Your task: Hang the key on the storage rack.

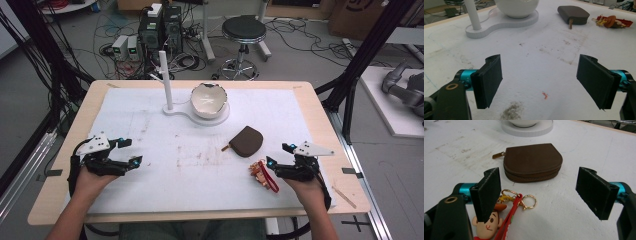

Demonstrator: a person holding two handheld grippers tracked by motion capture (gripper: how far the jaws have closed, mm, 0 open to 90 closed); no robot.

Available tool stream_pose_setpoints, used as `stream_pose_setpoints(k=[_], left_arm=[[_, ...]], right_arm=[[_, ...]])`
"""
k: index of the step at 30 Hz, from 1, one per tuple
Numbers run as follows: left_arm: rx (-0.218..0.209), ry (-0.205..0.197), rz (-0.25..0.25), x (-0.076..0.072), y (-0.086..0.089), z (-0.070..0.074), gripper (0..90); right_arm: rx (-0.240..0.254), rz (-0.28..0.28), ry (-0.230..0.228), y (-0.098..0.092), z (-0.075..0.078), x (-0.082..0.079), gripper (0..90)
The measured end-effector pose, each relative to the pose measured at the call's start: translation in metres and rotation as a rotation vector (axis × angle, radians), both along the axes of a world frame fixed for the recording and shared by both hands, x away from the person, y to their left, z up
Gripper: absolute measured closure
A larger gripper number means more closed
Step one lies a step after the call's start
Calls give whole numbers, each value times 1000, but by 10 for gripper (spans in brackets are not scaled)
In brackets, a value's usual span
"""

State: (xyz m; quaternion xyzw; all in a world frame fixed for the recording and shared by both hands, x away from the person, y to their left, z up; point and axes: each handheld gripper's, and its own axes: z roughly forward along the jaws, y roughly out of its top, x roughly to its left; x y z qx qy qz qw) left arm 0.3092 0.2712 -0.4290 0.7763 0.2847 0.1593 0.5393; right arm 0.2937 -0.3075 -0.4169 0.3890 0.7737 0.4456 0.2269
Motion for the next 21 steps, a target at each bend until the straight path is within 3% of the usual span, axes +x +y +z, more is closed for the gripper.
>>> stream_pose_setpoints(k=[21], left_arm=[[4,-7,-17,5,-8,0,206]], right_arm=[[4,25,-4,2,4,-11,205]])
